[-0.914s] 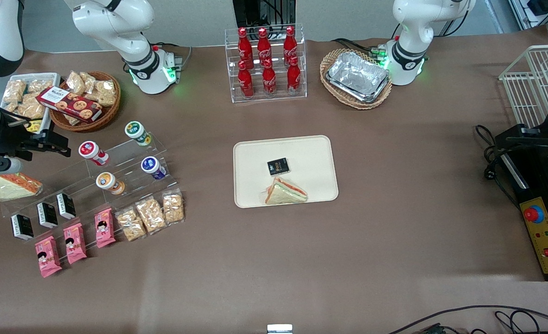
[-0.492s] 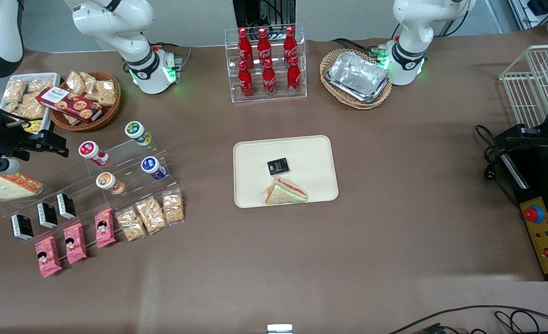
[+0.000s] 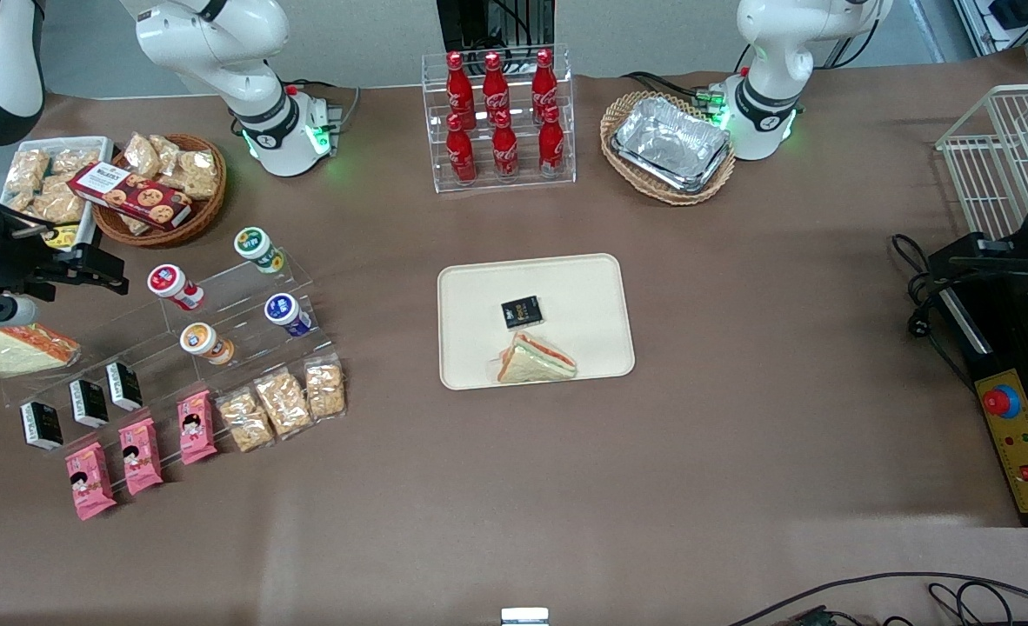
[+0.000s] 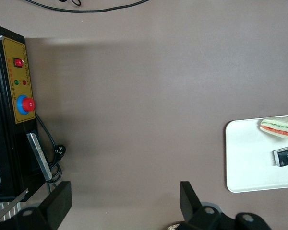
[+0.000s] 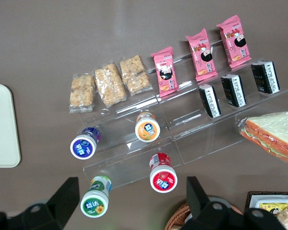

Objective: Place green gum on tray

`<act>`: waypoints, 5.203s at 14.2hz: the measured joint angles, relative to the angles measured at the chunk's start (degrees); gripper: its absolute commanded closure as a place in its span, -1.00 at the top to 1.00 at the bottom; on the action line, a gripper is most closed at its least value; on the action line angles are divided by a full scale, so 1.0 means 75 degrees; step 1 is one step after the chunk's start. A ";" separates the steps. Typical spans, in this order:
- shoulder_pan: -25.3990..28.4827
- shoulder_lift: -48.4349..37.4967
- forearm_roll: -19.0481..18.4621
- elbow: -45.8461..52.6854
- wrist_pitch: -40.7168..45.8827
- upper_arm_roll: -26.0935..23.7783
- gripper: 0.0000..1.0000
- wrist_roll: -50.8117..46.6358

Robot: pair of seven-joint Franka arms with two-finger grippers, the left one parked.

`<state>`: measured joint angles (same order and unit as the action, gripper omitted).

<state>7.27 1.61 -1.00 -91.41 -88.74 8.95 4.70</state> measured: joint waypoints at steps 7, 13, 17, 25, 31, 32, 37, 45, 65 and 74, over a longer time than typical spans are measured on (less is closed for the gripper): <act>-0.0008 -0.0018 0.0001 0.0006 -0.0025 0.0021 0.99 0.0000; 0.0053 -0.0211 0.0207 0.0056 0.0086 -0.0136 0.99 0.0000; 0.0092 -0.0367 0.0228 0.0055 0.0285 -0.0338 0.99 -0.0034; 0.0105 -0.1405 0.0238 -0.0793 0.0479 -0.0716 0.98 -0.0553; 0.0105 -0.3385 0.0241 -0.3514 -0.0380 -0.0947 0.97 -0.0873; 0.0102 -0.3627 0.0241 -0.3990 -0.0604 -0.0974 0.97 -0.0918; 0.0093 -0.3868 0.0241 -0.5456 -0.1650 -0.0994 0.95 -0.1204; 0.0090 -0.3502 0.0252 -0.6712 -0.3157 -0.0998 0.92 -0.1557; 0.0168 -0.3135 0.0526 -0.7922 -0.5027 -0.1077 -0.51 -0.1707; 0.0182 -0.3307 0.0526 -0.7269 -0.3971 -0.1092 -0.89 -0.1701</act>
<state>8.63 -23.19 2.95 -145.92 -118.52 0.76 -8.06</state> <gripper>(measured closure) 0.423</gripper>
